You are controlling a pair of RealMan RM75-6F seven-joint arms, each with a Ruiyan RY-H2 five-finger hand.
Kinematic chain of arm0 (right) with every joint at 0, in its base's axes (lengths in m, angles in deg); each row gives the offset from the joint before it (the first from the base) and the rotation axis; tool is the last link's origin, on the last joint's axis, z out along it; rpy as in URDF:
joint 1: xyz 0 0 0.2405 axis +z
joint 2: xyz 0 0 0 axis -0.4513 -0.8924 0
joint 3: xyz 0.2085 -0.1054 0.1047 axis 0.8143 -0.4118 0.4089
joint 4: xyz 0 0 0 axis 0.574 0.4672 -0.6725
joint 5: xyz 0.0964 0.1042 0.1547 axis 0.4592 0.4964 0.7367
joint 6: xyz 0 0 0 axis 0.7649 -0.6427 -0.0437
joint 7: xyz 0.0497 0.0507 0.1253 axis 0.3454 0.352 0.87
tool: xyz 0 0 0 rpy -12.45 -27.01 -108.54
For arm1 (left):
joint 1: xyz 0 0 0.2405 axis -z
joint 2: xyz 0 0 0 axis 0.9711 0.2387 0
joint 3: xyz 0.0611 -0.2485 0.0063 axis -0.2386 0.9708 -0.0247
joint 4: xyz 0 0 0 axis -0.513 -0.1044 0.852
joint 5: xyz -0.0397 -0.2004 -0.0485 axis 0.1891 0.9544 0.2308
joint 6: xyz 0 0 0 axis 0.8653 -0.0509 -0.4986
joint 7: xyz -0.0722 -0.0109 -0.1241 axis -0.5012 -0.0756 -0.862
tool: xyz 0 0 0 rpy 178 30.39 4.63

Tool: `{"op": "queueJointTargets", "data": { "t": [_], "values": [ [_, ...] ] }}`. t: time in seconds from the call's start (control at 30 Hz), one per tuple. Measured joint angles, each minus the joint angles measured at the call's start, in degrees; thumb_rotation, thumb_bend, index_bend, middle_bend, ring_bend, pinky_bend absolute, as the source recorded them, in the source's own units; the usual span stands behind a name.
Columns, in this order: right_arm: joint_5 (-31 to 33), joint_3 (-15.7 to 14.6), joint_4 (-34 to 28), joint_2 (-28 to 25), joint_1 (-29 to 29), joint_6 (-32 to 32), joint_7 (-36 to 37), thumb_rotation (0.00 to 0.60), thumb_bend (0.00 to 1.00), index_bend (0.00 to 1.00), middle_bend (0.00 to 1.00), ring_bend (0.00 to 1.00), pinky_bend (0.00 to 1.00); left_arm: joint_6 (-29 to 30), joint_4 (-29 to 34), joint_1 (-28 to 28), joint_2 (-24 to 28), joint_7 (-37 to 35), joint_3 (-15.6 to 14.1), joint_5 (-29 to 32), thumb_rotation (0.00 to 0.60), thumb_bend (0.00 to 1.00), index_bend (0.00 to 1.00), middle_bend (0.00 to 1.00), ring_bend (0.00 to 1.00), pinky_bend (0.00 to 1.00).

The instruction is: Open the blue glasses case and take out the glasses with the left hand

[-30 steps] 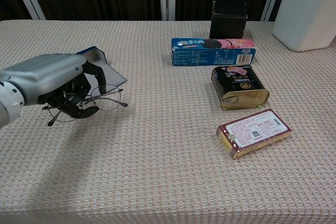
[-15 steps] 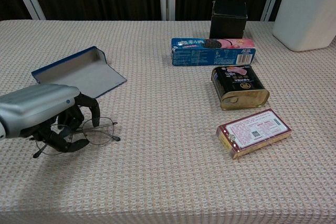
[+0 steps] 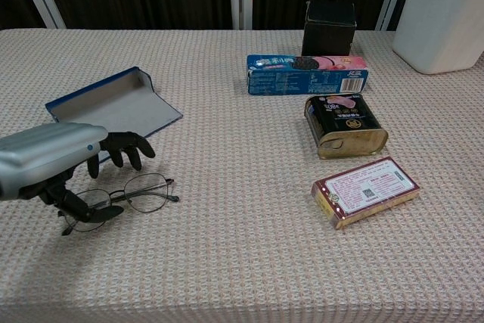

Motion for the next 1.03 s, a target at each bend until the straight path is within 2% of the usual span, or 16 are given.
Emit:
{"op": "queueJointTargets", "data": {
  "t": [0.17,0.33,0.4,0.5,0.63,0.73,0.87,1.03],
  "values": [
    [0.0,0.1,-0.2,-0.3,-0.3,0.6,0.1,0.600,0.31,0.00,0.00,0.00,0.00,1.2,2.1,-0.3,0.8,0.1,0.6,-1.5,0.600,0.26,0.20,0.24,0.22,0.37],
    [-0.1,0.4,-0.5,-0.8,-0.6,1.5,0.3,0.600,0.31,0.00,0.00,0.00,0.00,5.7,5.7,-1.1,3.4,0.2,2.1,-5.4,0.600,0.26,0.25,0.24,0.22,0.34],
    [-0.2,0.5,-0.6,-0.9,-0.7,2.0,0.3,0.600,0.31,0.00,0.00,0.00,0.00,8.2,6.7,-1.6,5.0,-0.3,3.0,-8.0,0.600,0.26,0.26,0.23,0.21,0.30],
    [-0.4,0.6,-0.8,-1.1,-1.0,2.7,0.3,0.600,0.31,0.00,0.00,0.00,0.00,11.1,7.4,-2.6,8.9,-1.3,3.9,-11.5,0.600,0.26,0.25,0.19,0.14,0.23],
    [-0.7,0.9,-1.1,-1.4,-1.4,4.0,0.2,0.600,0.31,0.00,0.00,0.00,0.00,14.3,7.8,-4.5,15.6,-2.1,4.5,-12.6,0.600,0.23,0.17,0.09,0.02,0.09],
    [-1.1,0.9,-1.3,-1.7,-1.7,4.7,-0.4,0.600,0.30,0.00,0.00,0.00,0.00,16.1,7.9,-6.7,21.1,-2.5,4.7,-11.8,0.600,0.19,0.08,0.01,0.00,0.01],
    [-1.2,0.5,-1.9,-1.9,-2.1,4.8,-1.8,0.600,0.30,0.00,0.00,0.00,0.00,17.6,6.8,-9.6,26.7,-4.6,4.4,-10.9,0.600,0.17,0.02,0.00,0.00,0.00],
    [-0.9,0.0,-2.7,-2.0,-2.4,4.0,-3.7,0.600,0.29,0.00,0.00,0.00,0.00,20.1,0.6,-11.9,28.2,-8.9,4.0,-13.4,0.600,0.17,0.01,0.00,0.00,0.00]
  ]
}}
